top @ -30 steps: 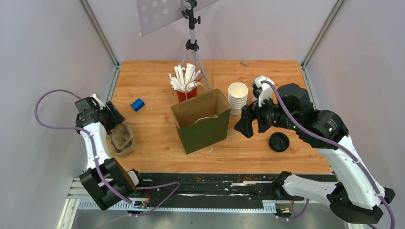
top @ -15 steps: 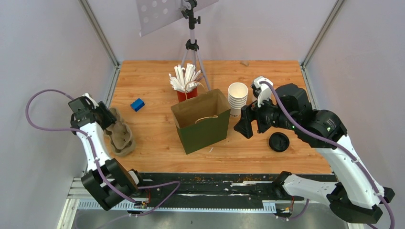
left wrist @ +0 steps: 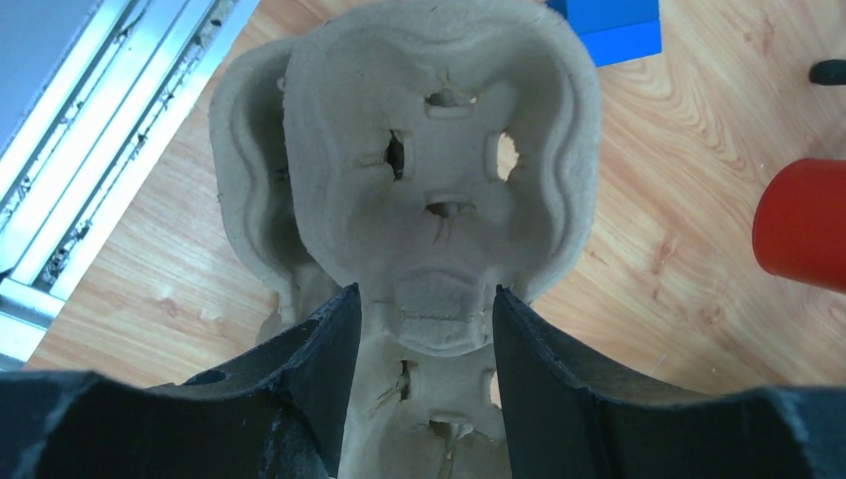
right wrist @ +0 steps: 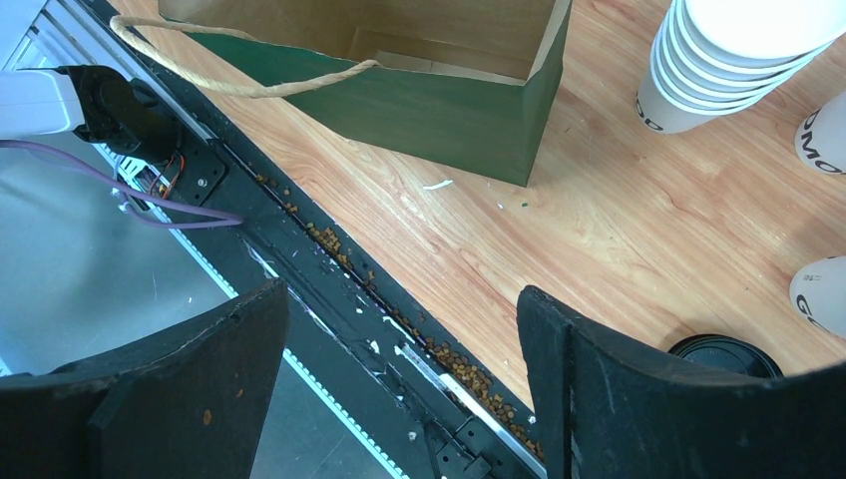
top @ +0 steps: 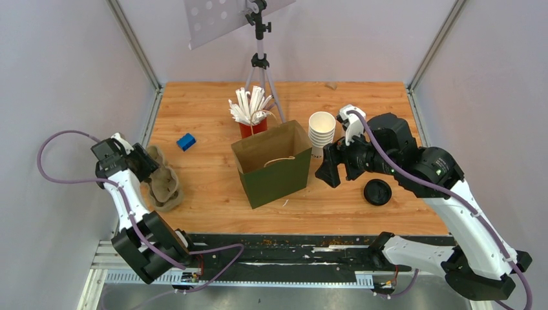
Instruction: Pack the takeout coffee
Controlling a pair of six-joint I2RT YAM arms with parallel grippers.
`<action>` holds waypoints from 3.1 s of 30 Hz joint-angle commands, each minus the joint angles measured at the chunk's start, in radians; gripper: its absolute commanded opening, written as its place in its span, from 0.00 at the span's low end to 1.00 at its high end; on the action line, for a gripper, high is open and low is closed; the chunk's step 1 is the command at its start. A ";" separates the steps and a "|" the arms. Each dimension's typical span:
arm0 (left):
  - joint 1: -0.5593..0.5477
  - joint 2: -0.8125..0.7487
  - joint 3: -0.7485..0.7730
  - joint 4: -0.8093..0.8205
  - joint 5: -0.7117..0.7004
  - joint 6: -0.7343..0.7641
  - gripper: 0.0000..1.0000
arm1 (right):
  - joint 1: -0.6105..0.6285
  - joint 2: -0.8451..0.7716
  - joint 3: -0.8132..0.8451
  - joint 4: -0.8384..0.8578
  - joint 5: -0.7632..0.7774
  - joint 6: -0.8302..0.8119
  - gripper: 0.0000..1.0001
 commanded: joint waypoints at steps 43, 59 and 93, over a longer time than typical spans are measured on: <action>0.029 -0.016 0.063 -0.048 0.043 -0.035 0.35 | 0.001 0.008 -0.008 0.025 0.006 -0.006 0.84; -0.045 -0.094 0.173 -0.183 0.053 -0.154 0.33 | 0.001 0.012 0.063 -0.043 -0.018 0.052 0.83; -0.576 -0.105 0.803 -0.473 0.163 -0.166 0.32 | 0.001 0.101 0.011 0.256 -0.057 0.833 0.71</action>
